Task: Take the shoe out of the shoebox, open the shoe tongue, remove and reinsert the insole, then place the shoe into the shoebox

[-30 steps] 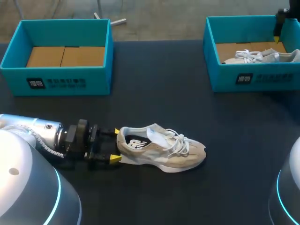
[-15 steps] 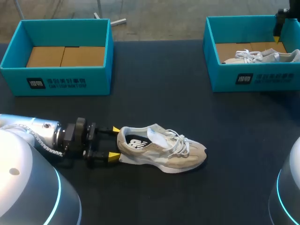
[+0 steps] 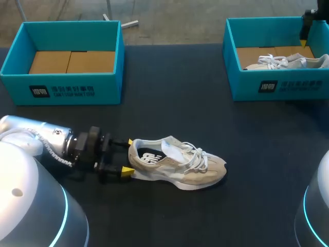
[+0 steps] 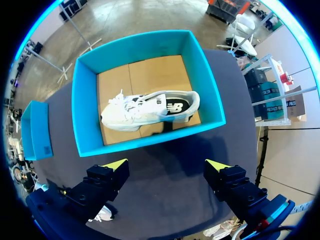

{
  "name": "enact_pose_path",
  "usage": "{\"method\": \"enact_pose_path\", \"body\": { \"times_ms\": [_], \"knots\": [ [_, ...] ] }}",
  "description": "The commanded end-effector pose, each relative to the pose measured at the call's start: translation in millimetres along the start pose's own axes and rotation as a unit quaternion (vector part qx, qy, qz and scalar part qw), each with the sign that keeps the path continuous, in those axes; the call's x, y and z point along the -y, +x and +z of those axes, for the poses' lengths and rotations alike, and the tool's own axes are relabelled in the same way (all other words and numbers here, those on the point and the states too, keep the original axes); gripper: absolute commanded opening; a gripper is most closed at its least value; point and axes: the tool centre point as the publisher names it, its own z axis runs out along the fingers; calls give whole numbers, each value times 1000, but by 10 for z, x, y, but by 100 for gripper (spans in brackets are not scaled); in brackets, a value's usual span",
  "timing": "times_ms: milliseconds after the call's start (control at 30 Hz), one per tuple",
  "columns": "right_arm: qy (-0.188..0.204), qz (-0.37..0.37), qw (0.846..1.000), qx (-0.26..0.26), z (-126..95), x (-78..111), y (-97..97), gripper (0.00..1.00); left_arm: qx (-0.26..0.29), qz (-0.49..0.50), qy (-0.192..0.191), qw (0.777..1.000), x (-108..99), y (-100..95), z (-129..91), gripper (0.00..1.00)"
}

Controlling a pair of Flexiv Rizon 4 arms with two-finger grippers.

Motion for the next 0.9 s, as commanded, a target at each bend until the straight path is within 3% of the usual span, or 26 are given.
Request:
{"method": "enact_pose_path", "body": {
  "times_ms": [33,900],
  "knots": [
    [0,0,1000,0,2,-1,1,100,-10,2,-4,1000,-16,-20,33,100],
    [0,0,1000,0,2,-1,1,100,-7,4,-8,1000,-31,-67,193,100]
  ]
}}
